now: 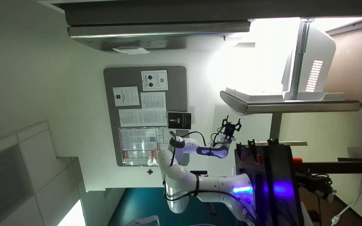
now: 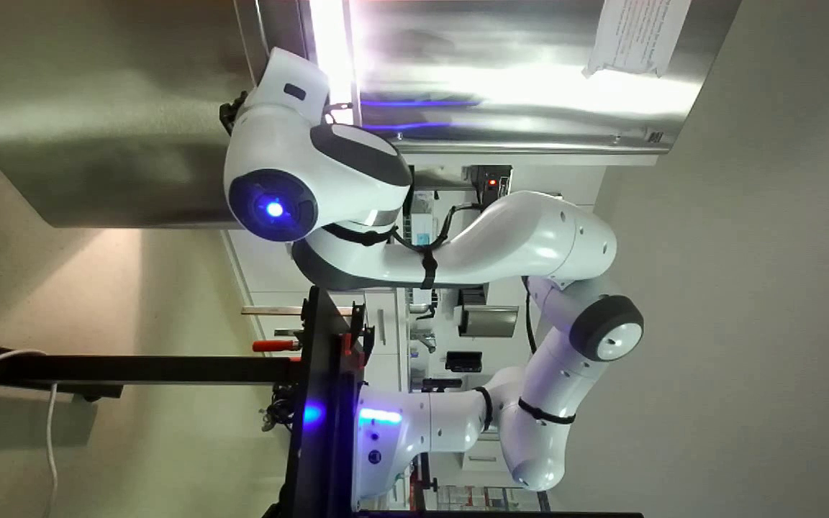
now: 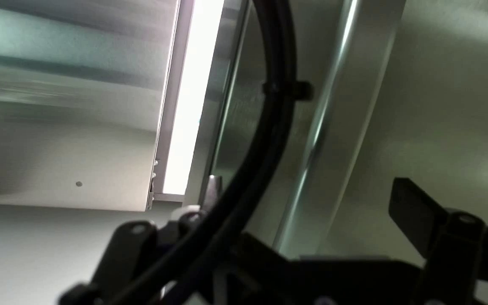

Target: Close the bottom door of the fridge

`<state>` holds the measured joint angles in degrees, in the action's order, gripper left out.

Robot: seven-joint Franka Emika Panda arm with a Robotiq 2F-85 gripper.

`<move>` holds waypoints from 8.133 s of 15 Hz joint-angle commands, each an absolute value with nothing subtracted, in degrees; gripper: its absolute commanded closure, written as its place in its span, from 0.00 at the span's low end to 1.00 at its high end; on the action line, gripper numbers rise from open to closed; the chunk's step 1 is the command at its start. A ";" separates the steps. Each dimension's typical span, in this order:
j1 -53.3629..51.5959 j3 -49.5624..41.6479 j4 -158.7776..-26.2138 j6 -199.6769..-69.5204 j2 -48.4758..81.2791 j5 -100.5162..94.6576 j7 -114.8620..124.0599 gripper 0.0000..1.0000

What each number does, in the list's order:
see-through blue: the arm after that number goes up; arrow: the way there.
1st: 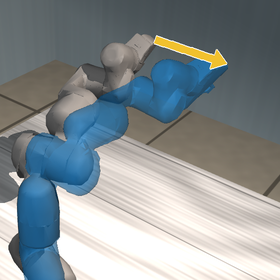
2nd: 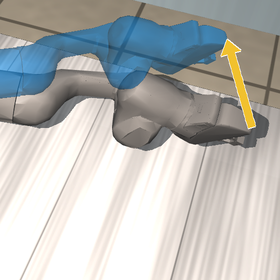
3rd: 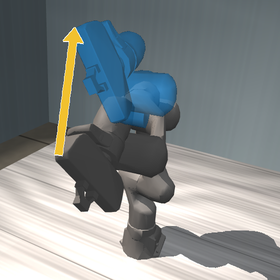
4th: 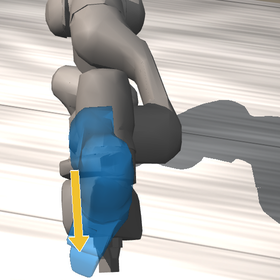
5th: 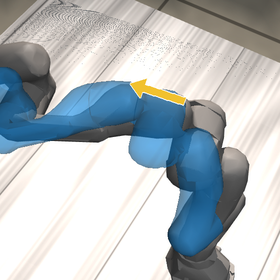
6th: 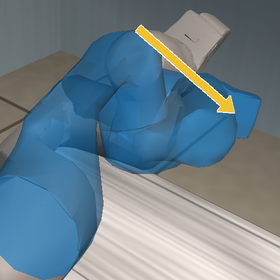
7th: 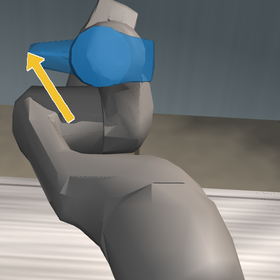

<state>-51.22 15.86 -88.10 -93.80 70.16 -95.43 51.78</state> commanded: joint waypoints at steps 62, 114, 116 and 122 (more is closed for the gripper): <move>-12.02 5.09 -84.03 -122.41 70.28 -142.76 50.29 0.81; -97.61 -100.70 -134.75 -199.06 28.27 -149.02 108.91 0.00; -100.72 -104.51 -137.56 -198.93 25.41 -148.94 111.11 0.00; -115.86 -120.89 -141.41 -198.48 18.82 -148.04 121.87 0.00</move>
